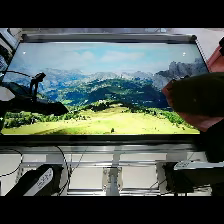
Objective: Fold the clothes and pants, and hang the long-sleeved shirts on hangers.
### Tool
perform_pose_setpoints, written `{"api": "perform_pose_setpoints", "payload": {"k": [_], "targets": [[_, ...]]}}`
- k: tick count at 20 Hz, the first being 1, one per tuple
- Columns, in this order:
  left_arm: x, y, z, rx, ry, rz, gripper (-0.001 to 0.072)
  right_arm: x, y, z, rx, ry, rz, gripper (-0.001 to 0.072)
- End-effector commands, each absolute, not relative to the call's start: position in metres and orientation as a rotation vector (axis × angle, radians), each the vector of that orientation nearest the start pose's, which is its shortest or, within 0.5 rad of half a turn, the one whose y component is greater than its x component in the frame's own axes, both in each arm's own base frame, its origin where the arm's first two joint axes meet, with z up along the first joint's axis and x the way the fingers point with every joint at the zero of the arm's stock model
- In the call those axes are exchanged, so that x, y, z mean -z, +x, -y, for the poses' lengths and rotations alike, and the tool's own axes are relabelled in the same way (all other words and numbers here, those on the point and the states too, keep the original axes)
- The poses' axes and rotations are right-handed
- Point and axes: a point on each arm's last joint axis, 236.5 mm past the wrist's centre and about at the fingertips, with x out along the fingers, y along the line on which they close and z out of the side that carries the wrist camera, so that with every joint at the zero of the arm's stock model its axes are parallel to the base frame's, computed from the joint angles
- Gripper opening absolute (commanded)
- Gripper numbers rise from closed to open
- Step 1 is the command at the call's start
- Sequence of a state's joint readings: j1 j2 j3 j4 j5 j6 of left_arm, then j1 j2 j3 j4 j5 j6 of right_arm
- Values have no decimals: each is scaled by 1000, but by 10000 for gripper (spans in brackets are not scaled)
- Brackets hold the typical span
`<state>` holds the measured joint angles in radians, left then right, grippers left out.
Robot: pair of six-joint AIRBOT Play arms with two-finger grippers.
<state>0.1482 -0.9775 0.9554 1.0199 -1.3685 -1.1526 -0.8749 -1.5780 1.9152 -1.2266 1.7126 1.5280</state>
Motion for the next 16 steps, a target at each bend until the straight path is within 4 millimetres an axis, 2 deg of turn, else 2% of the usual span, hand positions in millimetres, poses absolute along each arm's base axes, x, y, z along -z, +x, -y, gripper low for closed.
{"api": "perform_pose_setpoints", "payload": {"k": [1,2,3,4,5,7,9,11,12,15,16], "targets": [[-60,298,77,497,-208,-1193,536,-82,311,291,477,797,-1256,10],[-60,299,77,496,-208,-1190,535,-67,311,293,478,815,-1283,11],[-60,299,77,496,-208,-1190,535,-56,313,297,479,825,-1294,43],[-60,299,77,496,-208,-1190,536,-45,315,302,488,829,-1302,147],[-60,299,77,496,-208,-1191,536,-38,317,308,502,825,-1300,206],[-60,299,77,495,-208,-1190,535,-32,318,328,567,774,-1270,206],[-61,302,76,488,-207,-1177,536,-37,317,345,622,721,-1241,206],[-62,307,75,477,-206,-1159,535,-50,321,357,649,682,-1191,206],[-62,308,74,473,-205,-1152,536,-64,325,363,663,656,-1145,206],[-58,307,67,453,-176,-1166,535,-127,337,385,715,547,-967,215],[-56,307,64,445,-164,-1171,536,-146,338,390,730,517,-921,296]]}}
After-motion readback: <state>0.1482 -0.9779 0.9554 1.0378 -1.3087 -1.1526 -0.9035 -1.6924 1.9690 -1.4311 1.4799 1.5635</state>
